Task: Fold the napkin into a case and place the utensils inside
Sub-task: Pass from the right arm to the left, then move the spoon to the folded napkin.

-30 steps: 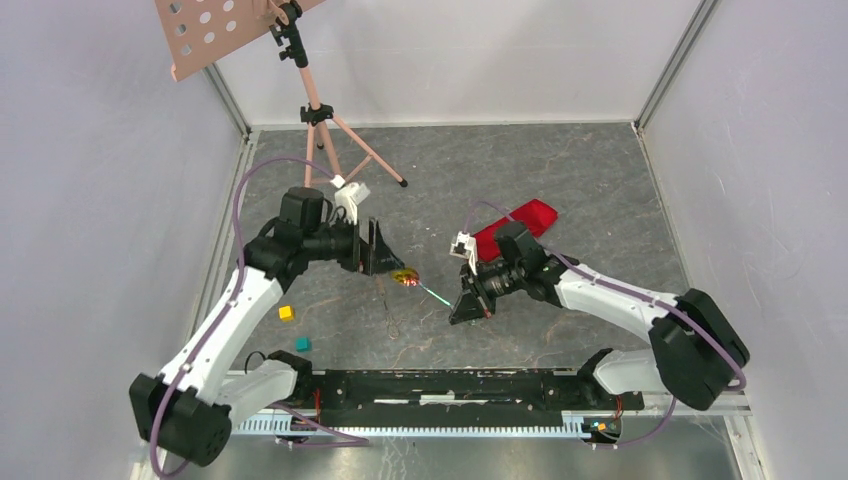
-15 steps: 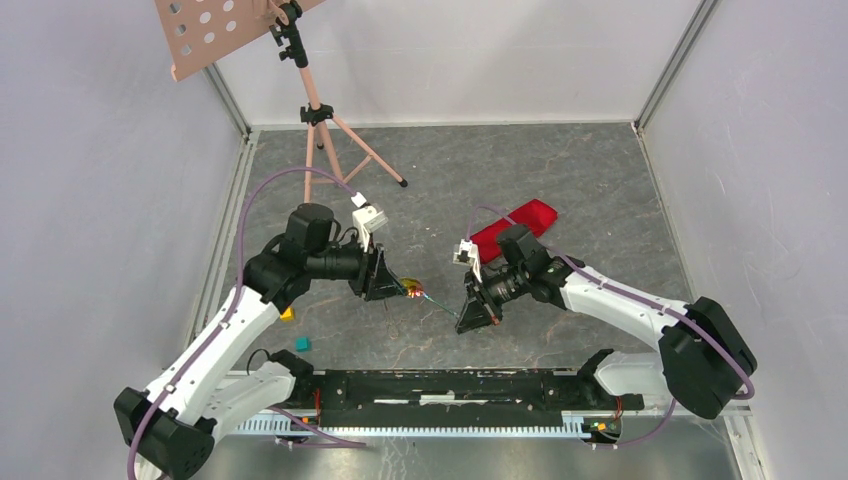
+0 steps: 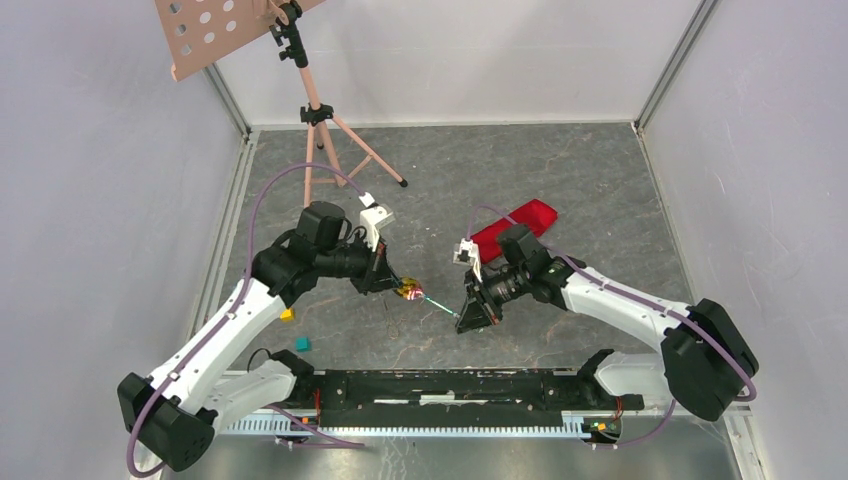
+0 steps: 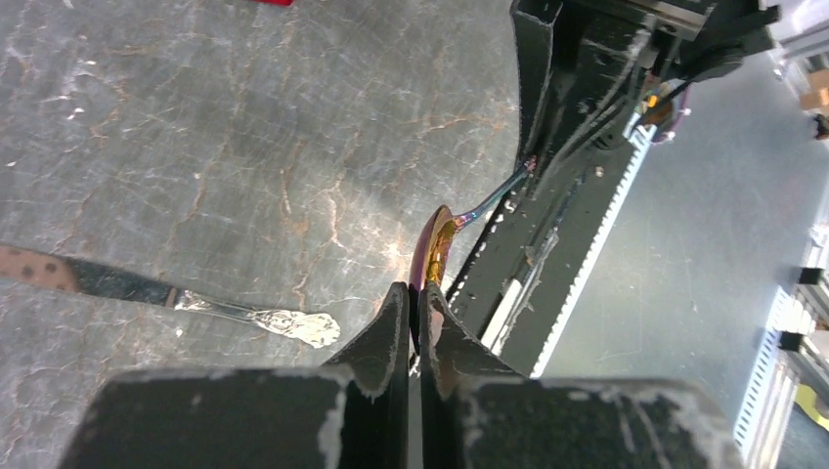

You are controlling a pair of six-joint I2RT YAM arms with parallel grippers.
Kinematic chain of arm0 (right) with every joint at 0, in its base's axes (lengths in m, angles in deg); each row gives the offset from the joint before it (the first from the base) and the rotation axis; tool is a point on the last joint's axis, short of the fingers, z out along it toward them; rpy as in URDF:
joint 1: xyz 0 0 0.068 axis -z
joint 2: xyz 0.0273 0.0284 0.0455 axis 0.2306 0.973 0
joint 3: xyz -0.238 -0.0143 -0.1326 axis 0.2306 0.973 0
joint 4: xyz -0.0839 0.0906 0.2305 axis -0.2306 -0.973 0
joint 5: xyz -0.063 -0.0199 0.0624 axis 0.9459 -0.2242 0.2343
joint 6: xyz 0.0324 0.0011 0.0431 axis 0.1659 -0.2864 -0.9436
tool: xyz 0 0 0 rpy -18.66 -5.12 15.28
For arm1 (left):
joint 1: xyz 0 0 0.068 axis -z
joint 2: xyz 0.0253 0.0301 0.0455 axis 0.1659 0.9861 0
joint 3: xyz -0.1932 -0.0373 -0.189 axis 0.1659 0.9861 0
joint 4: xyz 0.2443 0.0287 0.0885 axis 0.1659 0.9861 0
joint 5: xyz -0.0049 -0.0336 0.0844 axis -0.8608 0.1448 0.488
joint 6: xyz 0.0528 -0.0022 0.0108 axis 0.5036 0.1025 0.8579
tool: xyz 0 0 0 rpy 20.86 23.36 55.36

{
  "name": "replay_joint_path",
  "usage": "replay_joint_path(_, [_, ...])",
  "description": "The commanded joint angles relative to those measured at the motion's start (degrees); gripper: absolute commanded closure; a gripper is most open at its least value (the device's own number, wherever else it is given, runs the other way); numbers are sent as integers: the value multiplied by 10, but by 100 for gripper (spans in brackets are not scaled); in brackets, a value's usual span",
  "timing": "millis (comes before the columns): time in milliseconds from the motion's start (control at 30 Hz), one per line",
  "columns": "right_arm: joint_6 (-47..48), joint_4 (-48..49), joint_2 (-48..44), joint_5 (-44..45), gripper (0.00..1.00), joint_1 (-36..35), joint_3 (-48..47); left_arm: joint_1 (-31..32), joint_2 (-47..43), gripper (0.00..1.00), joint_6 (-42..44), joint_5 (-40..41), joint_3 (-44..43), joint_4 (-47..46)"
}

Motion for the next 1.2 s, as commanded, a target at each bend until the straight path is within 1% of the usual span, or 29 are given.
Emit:
replay_joint_path(0, [12, 8, -18, 49, 73, 6, -20, 1, -1, 98, 6, 59, -29, -12])
replay_joint_path(33, [2, 10, -22, 68, 60, 23, -18, 2, 0, 98, -6, 81, -31, -18])
replay_joint_path(100, [-37, 39, -33, 82, 40, 83, -3, 0, 10, 98, -51, 125, -33, -38])
replay_joint_path(167, [-70, 61, -35, 96, 30, 160, 15, 0, 26, 98, -145, 184, -31, -68])
replay_joint_path(233, [-87, 61, -29, 122, 25, 234, 13, -1, 53, 98, -300, 242, -21, -86])
replay_joint_path(267, [-107, 77, -27, 124, 24, 273, 17, -2, 71, 98, -361, 244, -13, -95])
replay_joint_path(300, [-135, 100, -29, 143, 23, 309, 23, -2, 87, 98, -420, 226, -5, -128])
replay_joint_path(333, [-157, 117, -27, 162, 22, 344, 30, 2, 102, 98, -466, 203, 13, -177])
replay_joint_path(367, [-176, 138, -26, 178, 22, 377, 37, 6, 111, 98, -512, 195, 33, -246])
replay_joint_path(400, [-191, 167, -21, 190, 22, 395, 44, 15, 120, 98, -541, 213, 42, -280])
replay_joint_path(433, [-209, 191, -14, 206, 22, 430, 52, 23, 131, 98, -563, 240, 40, -298])
replay_joint_path(500, [-232, 241, 16, 212, 25, 459, 59, 41, 157, 98, -584, 274, 16, -306])
replay_joint_path(567, [-239, 262, 62, 227, 30, 474, 51, 59, 184, 98, -605, 317, -8, -297])
replay_joint_path(633, [-250, 270, 106, 221, 36, 489, 37, 72, 212, 98, -642, 349, -24, -287])
replay_joint_path(667, [-260, 288, 117, 220, 37, 493, 40, 77, 227, 98, -655, 357, -30, -286])
replay_joint_path(733, [-270, 310, 136, 224, 37, 498, 39, 85, 253, 98, -689, 385, -37, -276])
replay_joint_path(800, [-271, 319, 153, 237, 37, 502, 35, 89, 281, 98, -708, 393, -44, -276])
replay_joint_path(1000, [-297, 363, 207, 225, 37, 511, 15, 94, 353, 98, -722, 399, -82, -281])
replay_joint_path(1167, [-307, 383, 241, 229, 38, 514, 3, 104, 395, 98, -738, 399, -121, -250])
